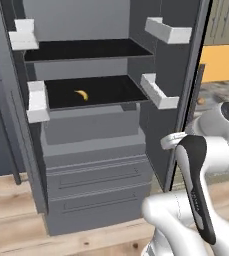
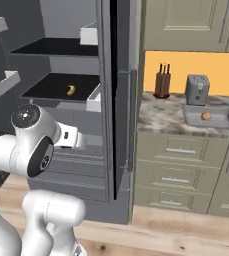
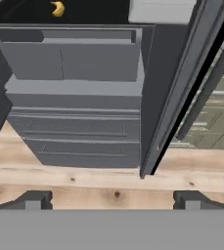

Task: Pick the peach and banana from the fridge and place them inside the tupperware on the counter.

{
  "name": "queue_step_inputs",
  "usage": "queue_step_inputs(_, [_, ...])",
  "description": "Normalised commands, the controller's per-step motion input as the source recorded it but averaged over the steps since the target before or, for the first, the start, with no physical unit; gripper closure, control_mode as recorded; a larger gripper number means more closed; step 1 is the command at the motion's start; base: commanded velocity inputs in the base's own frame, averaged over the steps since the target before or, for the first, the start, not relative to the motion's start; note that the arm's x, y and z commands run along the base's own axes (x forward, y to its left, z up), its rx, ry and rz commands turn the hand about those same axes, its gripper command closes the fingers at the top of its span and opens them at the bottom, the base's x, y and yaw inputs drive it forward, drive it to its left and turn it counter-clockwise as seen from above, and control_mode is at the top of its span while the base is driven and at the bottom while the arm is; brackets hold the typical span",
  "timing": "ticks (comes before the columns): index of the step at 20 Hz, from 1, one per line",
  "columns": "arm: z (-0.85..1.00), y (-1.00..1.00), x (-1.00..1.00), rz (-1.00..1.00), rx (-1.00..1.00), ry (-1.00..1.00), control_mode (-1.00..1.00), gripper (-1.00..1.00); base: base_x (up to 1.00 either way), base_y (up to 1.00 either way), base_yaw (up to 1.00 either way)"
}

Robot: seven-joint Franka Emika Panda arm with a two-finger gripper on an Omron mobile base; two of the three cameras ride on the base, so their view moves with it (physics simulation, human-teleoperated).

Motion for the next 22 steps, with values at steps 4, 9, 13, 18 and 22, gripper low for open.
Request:
queue_step_inputs(4, [0.0, 0.0, 0.0, 0.0, 0.0, 0.0, 1.0, -1.0, 0.04, 0.95, 0.0])
queue_step_inputs(9, [0.0, 0.0, 0.0, 0.0, 0.0, 0.0, 1.0, -1.0, 0.21, 0.32, 0.0])
queue_step_inputs(13, [0.0, 0.0, 0.0, 0.0, 0.0, 0.0, 1.0, -1.0, 0.43, -0.03, 0.0])
queue_step_inputs(18, [0.0, 0.0, 0.0, 0.0, 0.0, 0.0, 1.0, -1.0, 0.81, -0.04, 0.0])
queue_step_inputs(22, [0.0, 0.0, 0.0, 0.0, 0.0, 0.0, 1.0, -1.0, 0.85, 0.0, 0.0])
